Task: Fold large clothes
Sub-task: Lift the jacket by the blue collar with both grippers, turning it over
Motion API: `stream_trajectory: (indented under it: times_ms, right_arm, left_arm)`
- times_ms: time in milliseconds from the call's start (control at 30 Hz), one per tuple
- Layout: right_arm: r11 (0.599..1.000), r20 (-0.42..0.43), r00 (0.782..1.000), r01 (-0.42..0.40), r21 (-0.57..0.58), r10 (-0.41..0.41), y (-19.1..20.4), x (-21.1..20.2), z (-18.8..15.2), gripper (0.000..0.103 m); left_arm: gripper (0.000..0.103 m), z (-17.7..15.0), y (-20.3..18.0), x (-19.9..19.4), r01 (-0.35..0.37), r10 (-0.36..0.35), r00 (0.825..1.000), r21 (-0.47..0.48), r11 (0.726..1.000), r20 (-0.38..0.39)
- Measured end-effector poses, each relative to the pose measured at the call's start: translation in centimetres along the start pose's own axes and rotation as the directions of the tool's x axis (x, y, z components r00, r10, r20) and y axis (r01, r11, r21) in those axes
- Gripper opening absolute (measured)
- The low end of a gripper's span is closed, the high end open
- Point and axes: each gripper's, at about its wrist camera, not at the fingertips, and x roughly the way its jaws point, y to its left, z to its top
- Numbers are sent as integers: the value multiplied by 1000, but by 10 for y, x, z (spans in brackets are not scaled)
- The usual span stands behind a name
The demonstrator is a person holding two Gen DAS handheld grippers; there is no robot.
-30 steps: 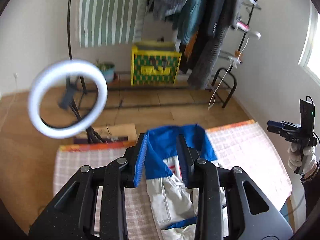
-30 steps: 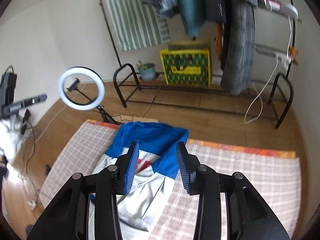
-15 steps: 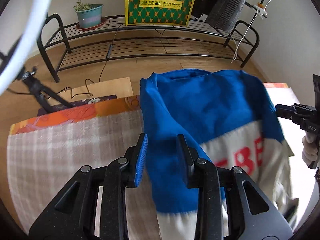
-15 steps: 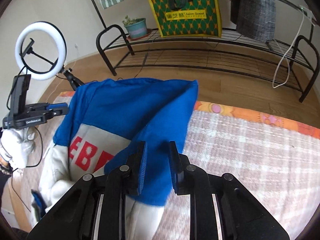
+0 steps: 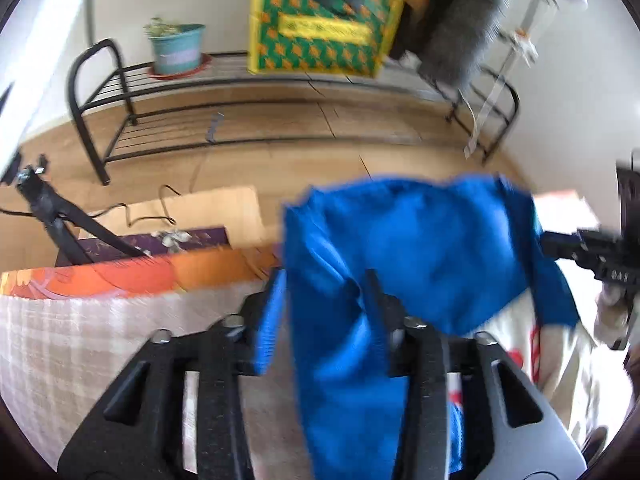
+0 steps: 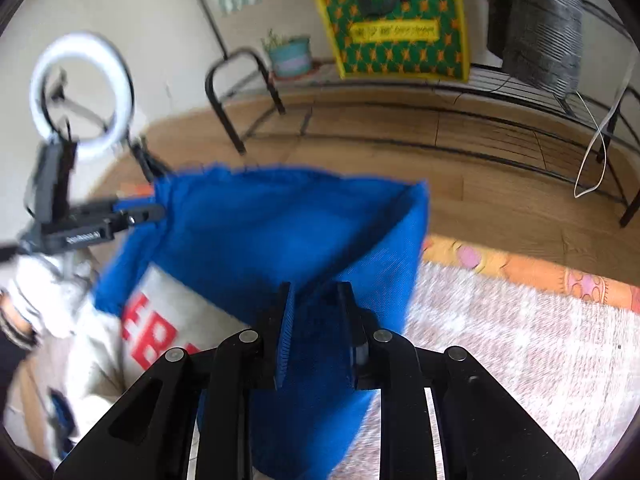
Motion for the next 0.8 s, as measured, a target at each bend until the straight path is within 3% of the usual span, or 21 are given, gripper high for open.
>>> stream_trajectory:
  times_ms: [33, 100, 200, 267, 400, 533, 600, 633, 667, 700, 800]
  right_arm:
    - [999, 26, 1000, -8, 41, 7, -11, -6, 3, 30]
    - [991, 71, 997, -17, 132, 7, -34, -12, 9, 46]
    - [980, 61, 998, -16, 200, 3, -57, -6, 15, 47]
    - [982, 29, 1000, -4, 191, -2, -59, 4, 20, 46]
    - [988, -28, 1000, -3, 155, 7, -53, 29, 30, 43]
    - [989, -31, 999, -20, 148, 25, -48, 42, 41, 45]
    - [986, -37, 999, -22, 163, 28, -47, 48, 43, 38]
    - [988, -43, 999, -5, 151, 11, -42, 51, 43, 31]
    - [992, -42, 999, 18, 127, -13, -37, 52, 42, 25]
    - [994, -44, 999, 25, 110, -20, -33, 53, 42, 11]
    - [996, -12, 1000, 23, 88, -22, -26, 48, 41, 4]
  left_arm:
    - [65, 6, 8, 1, 6, -6, 1000, -41, 999, 2]
    - [68, 15, 24, 7, 45, -47, 999, -116, 992, -16]
    - [69, 27, 34, 24, 54, -63, 997, -172, 984, -50]
    - [69, 33, 33, 38, 78, -94, 992, -181, 980, -80]
    - [69, 39, 28, 61, 62, -85, 990, -191, 980, -112]
    - [69, 46, 22, 76, 67, -101, 982, -203, 977, -160]
    - [60, 47, 15, 81, 55, -86, 982, -181, 982, -167]
    - [40, 46, 10, 83, 57, -85, 981, -160, 985, -173]
    - [36, 45, 6, 84, 49, -73, 982, -140, 989, -172]
    - [33, 45, 1, 82, 31, -49, 986, -115, 993, -156]
    - [13, 46, -7, 76, 21, -30, 993, -79, 997, -118]
